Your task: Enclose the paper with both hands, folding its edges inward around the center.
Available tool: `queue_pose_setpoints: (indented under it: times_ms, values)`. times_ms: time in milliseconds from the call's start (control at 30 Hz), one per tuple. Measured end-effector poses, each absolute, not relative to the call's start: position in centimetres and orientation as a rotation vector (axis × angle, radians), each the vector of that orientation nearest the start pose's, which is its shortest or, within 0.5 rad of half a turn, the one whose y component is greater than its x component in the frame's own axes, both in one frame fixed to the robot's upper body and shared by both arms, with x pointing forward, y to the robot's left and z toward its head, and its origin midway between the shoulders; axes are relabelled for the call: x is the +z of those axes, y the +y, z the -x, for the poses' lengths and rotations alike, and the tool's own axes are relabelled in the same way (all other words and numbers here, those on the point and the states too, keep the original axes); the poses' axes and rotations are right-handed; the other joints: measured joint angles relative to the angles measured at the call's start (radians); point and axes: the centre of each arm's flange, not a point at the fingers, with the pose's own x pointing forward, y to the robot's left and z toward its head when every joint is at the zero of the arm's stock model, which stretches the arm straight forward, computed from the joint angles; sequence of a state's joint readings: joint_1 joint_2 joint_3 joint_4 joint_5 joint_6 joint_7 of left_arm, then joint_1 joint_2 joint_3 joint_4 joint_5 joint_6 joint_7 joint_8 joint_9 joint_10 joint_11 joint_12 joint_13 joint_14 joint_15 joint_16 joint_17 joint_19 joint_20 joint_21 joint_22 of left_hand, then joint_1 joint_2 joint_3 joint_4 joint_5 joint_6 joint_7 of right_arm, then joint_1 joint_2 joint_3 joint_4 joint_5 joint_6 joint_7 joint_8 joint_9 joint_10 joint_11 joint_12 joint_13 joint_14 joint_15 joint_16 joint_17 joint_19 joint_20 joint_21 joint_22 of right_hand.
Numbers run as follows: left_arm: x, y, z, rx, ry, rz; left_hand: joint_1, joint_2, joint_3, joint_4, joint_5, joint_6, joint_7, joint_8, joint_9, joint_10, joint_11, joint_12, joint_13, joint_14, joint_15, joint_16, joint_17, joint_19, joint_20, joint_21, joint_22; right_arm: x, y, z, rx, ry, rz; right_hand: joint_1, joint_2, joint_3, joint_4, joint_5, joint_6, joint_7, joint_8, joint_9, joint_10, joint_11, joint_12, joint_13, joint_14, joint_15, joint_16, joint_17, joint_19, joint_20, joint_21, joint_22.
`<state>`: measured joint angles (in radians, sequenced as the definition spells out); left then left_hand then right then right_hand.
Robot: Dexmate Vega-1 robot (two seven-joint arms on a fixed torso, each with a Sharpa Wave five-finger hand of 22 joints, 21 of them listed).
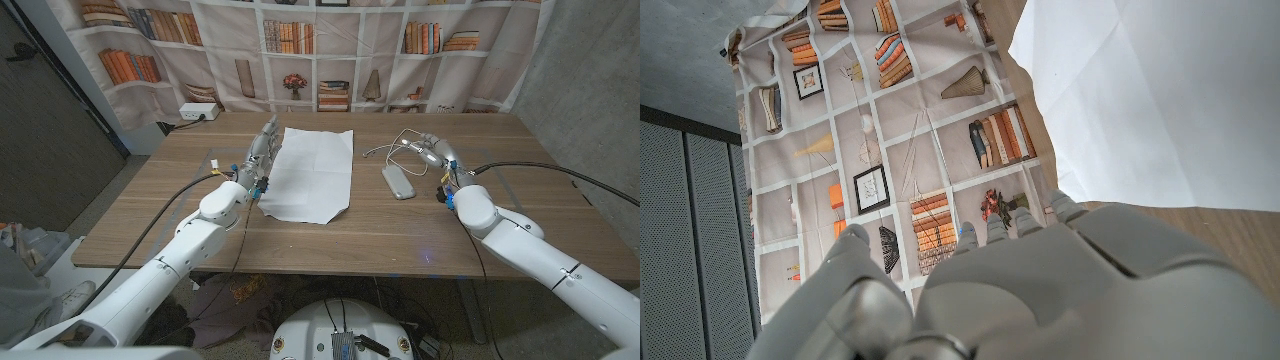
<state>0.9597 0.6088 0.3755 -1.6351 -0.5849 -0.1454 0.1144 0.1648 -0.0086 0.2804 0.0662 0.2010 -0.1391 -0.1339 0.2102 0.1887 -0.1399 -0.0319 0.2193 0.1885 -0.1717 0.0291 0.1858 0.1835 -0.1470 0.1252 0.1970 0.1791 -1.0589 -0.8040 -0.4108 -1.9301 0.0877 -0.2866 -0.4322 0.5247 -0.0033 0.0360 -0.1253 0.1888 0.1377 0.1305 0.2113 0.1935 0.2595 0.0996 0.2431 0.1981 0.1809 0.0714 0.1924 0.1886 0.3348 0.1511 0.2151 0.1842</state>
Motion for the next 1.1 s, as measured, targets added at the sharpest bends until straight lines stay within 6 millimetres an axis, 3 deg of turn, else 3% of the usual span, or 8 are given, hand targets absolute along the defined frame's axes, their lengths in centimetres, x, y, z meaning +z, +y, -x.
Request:
queue_pose_setpoints:
  times_ms: [167,367,467,533,667,733,1000,1100]
  values:
    - [-1.6,25.4,-60.2,-0.224,-0.573,-0.067,0.0,0.0,0.0,0.0,0.0,0.002,0.002,0.0,0.0,0.0,0.0,0.0,0.0,0.0,0.0,0.0,0.0,0.0,0.0,0.0,0.0,-3.1,-26.2,-55.7,-0.156,-0.514,0.727,0.0,0.0,0.0,0.0,0.0,0.0,0.0,0.0,0.005,0.003,0.003,0.0,0.0,0.011,-0.008,0.004,0.0,0.008,0.013,0.0,0.0]
    - [-1.5,25.5,-60.2,-0.225,-0.567,-0.076,-0.001,-0.001,-0.003,0.003,0.0,0.002,0.002,0.0,0.0,0.0,0.0,0.0,0.0,0.0,0.0,0.0,0.0,-0.006,-0.005,0.0,0.0,-3.3,-25.9,-55.5,-0.173,-0.509,0.781,0.014,0.014,0.009,-0.003,0.0,0.013,0.005,0.0,0.005,0.02,0.01,0.009,0.005,0.116,-0.023,0.028,0.005,0.149,-0.032,0.054,0.006]
    - [-1.4,25.5,-60.2,-0.229,-0.561,-0.082,-0.002,-0.002,-0.006,0.006,0.0,-0.002,-0.002,-0.008,0.0,0.0,0.0,0.0,0.0,0.0,0.027,0.0,0.005,-0.002,0.037,0.0,0.0,-3.5,-25.5,-55.2,-0.183,-0.512,0.817,0.019,0.019,0.009,-0.003,0.001,0.037,0.003,0.007,0.005,0.039,0.007,0.016,0.005,0.139,-0.046,0.031,0.01,0.178,-0.053,0.06,0.009]
    - [-1.3,25.4,-60.2,-0.232,-0.56,-0.086,-0.003,-0.003,-0.007,0.007,0.0,-0.004,-0.004,-0.008,0.0,0.0,0.0,-0.004,0.0,-0.002,0.034,0.0,0.005,-0.005,0.049,0.0,0.0,-3.5,-25.7,-55.2,-0.201,-0.509,0.834,0.02,0.02,0.01,-0.004,0.001,0.045,0.006,0.011,0.004,0.051,0.003,0.02,0.005,0.156,-0.053,0.038,0.014,0.187,-0.062,0.066,0.009]
    - [-1.3,25.3,-60.3,-0.239,-0.555,-0.093,-0.003,-0.003,-0.007,0.007,0.0,-0.006,-0.005,-0.008,0.0,0.0,0.0,-0.007,0.0,-0.002,0.034,0.0,0.005,-0.015,0.046,0.0,0.0,-3.7,-25.9,-55.1,-0.234,-0.498,0.876,0.02,0.02,0.011,-0.006,0.001,0.055,0.005,0.015,0.004,0.063,0.013,0.021,0.005,0.183,-0.047,0.04,0.019,0.237,-0.047,0.083,0.009]
    - [-1.4,25.2,-60.3,-0.243,-0.551,-0.098,-0.004,-0.002,-0.008,0.008,0.0,-0.006,-0.005,-0.008,0.0,0.0,0.0,-0.007,0.0,-0.001,0.034,0.0,0.005,-0.02,0.045,0.0,0.0,-4.0,-25.1,-54.7,-0.235,-0.496,0.91,0.012,0.012,0.007,-0.001,0.001,0.055,0.005,0.015,0.006,0.072,0.022,0.023,0.005,0.193,-0.04,0.046,0.022,0.254,-0.055,0.089,0.009]
    - [-1.7,24.8,-60.3,-0.26,-0.541,-0.106,-0.009,0.002,-0.01,0.01,0.0,-0.006,-0.005,-0.008,0.0,-0.009,0.002,-0.007,0.0,0.002,0.03,0.0,0.005,-0.012,0.045,0.0,0.0,-4.1,-24.7,-54.3,-0.275,-0.478,0.993,0.005,0.005,-0.001,0.007,0.001,0.055,0.005,0.015,0.009,0.081,0.031,0.027,0.004,0.22,-0.055,0.046,0.023,0.269,-0.069,0.089,0.009]
    - [-1.8,24.8,-60.3,-0.265,-0.538,-0.108,-0.009,0.002,-0.015,0.01,0.0,-0.006,-0.005,-0.008,0.0,-0.009,0.002,-0.007,0.0,0.002,0.03,0.0,0.005,-0.013,0.044,0.0,0.0,-4.2,-24.4,-54.3,-0.279,-0.473,1.014,0.001,0.001,-0.002,0.006,0.001,0.055,0.005,0.011,0.009,0.094,0.02,0.031,0.009,0.23,-0.077,0.046,0.023,0.269,-0.069,0.089,0.009]
